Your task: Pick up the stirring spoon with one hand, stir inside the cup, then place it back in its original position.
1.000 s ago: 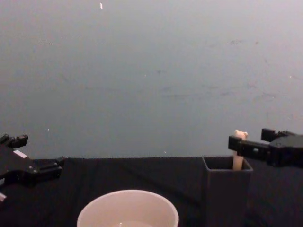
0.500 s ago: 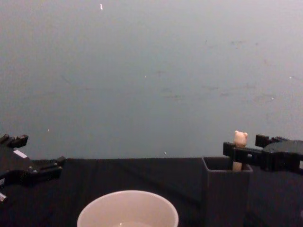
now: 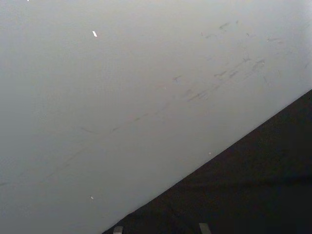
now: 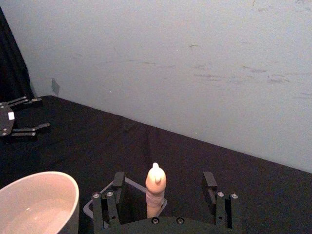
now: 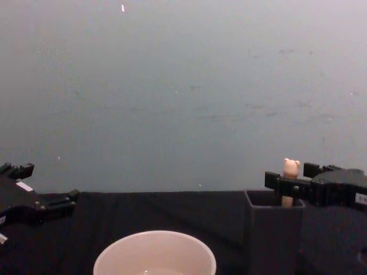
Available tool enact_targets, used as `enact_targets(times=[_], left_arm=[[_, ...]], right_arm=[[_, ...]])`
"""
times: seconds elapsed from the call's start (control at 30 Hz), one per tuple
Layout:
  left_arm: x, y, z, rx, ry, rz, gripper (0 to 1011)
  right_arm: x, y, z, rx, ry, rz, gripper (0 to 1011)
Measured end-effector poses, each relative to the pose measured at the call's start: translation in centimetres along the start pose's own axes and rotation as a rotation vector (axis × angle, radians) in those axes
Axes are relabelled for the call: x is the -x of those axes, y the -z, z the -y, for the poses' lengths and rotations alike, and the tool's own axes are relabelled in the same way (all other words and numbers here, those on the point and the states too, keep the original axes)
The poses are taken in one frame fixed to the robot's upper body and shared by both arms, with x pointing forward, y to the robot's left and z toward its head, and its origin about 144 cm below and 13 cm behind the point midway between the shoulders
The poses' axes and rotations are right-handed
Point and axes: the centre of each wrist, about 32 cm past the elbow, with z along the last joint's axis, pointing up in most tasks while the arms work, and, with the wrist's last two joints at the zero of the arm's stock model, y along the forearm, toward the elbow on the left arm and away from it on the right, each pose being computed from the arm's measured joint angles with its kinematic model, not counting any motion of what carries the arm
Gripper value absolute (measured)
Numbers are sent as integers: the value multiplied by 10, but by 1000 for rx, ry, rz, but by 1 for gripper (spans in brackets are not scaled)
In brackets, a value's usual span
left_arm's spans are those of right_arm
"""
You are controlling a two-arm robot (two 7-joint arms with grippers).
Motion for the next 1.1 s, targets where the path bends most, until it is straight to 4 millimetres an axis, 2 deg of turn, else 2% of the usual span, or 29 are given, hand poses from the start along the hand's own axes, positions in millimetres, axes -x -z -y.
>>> enact_targets(times=[0.97, 1.1], left_arm=[[0, 0, 0, 0, 0, 0, 1001], [0, 0, 0, 0, 0, 0, 1002]], right_arm=[[0, 0, -1, 4, 1, 0, 1002], [0, 0, -1, 4, 1, 0, 942]])
